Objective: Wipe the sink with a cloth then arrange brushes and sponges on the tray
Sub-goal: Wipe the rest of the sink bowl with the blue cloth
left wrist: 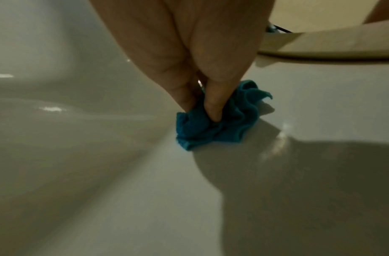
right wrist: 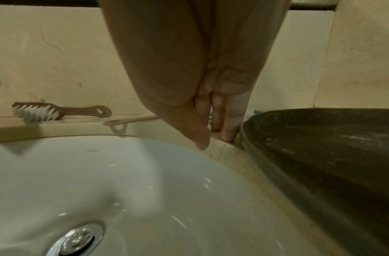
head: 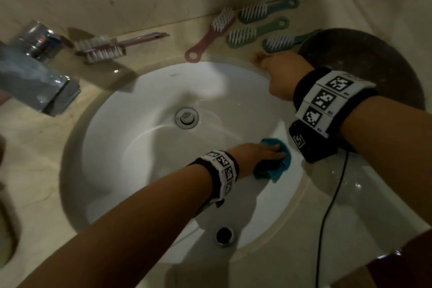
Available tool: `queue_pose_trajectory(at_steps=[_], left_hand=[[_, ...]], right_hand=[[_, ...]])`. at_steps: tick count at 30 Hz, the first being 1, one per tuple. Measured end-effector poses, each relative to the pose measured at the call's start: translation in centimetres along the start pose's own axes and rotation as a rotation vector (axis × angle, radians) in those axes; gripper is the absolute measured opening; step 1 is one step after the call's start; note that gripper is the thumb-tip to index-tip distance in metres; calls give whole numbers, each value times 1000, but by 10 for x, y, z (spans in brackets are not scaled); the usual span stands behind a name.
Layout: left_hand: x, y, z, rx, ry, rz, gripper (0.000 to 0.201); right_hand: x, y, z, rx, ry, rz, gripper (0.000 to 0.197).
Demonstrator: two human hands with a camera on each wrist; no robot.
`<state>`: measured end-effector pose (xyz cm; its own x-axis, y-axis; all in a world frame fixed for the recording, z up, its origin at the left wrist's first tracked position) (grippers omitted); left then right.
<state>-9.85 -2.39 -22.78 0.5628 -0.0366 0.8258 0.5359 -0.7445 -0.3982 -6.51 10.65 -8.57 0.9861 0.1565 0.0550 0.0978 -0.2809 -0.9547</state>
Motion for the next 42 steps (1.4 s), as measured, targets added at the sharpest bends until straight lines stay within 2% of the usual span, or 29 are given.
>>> queue_pose_trajectory(at_steps=[1,2,5,7,9,15,20,24,29,33,36,38,42], left_hand=[[-6,0,-8,-54,-24,56,55],[-10,3,-16,-135,10,152,50],[-29,-8,-33,-254,22,390,48],[-34,-17,-39,-265,-1,437,46],[-25,-22,-38,-236,48,536,49],[-3,-7,-33,-225,64,555,57],[-18,7,-68,-426,81,757,73],[-21,11,-94,-503,33,820,68],[-28,-3,-120,-596,-92,877,60],[-35,-16,-138,-599,-182,919,52],[-26,-12,-148,-617,-172,907,48],[-17,-10,-150,-580,-139,844,47],[-13,-13,-157,-556,-134,821,46]], right_hand=[[-1,0,-1,-7,11,-4,65],[-2,0,-2,-11,19,-6,64],[-4,-1,-4,-11,21,-3,63],[-5,0,-3,-15,17,0,62],[-5,1,-2,-25,20,-1,62],[-2,5,-1,-25,37,-1,66],[-6,8,-15,-59,45,104,75],[-20,10,-47,-46,-28,192,69],[-21,39,-115,-243,-29,218,53],[-18,65,-167,-437,20,178,57],[-25,77,-185,-523,3,103,60],[-34,83,-193,-583,-25,29,56],[-39,89,-195,-606,-34,-5,48]])
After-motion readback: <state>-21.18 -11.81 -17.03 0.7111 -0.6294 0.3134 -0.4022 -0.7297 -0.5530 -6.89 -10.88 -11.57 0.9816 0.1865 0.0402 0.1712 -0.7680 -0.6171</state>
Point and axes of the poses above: each hand's wrist, its own z-axis towards the middle knuckle, its own y-axis out of the palm, x = y × z, the point moved 8 cm from there along z, towards the middle knuckle, and after that the axes turned 9 degrees about x, right-handed, at the moved point
